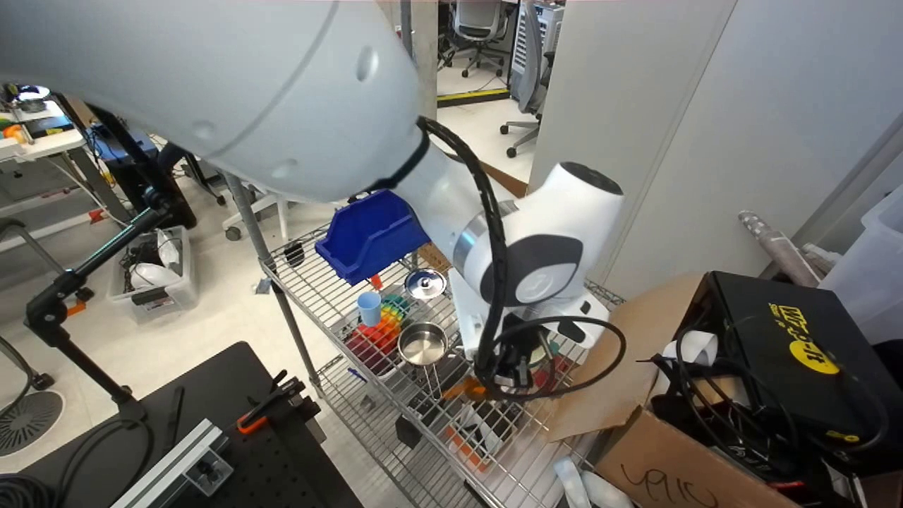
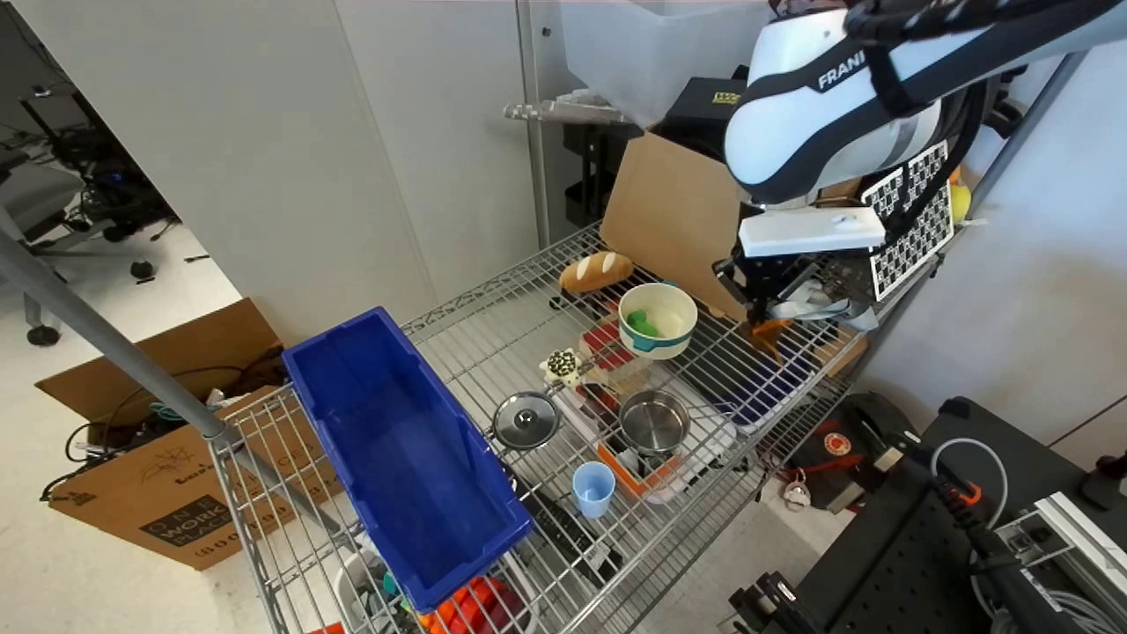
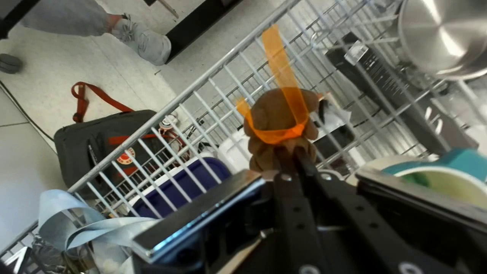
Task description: Move the doll to the left
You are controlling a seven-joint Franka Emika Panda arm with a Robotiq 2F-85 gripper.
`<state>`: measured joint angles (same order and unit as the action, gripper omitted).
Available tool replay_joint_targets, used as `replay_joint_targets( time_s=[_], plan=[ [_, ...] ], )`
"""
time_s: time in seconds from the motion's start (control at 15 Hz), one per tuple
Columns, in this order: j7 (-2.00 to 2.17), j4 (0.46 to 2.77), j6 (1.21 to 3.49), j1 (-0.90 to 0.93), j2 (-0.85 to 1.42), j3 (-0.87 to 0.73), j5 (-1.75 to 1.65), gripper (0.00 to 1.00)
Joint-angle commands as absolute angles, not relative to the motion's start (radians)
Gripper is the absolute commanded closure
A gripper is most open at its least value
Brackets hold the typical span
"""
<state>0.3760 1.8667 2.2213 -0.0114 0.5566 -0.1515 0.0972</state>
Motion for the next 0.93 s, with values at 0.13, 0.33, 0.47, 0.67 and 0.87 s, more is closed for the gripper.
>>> replay_joint_targets(
  time_s=[0.13, 0.33, 0.47, 0.67, 0.87],
  plan=[
    [0.238, 2.200, 2.308, 0.025, 0.259, -0.023, 0.153, 0.99],
    [0.229, 2.294, 2.407, 0.061, 0.234, 0.040, 0.204, 0.99],
    [0.220, 2.341, 2.530, 0.082, 0.244, 0.084, 0.261, 0.99],
    [0.200, 2.371, 2.724, 0.092, 0.305, 0.142, 0.360, 0.99],
    [0.144, 2.360, 2.845, 0.072, 0.379, 0.199, 0.427, 0.99]
  ],
)
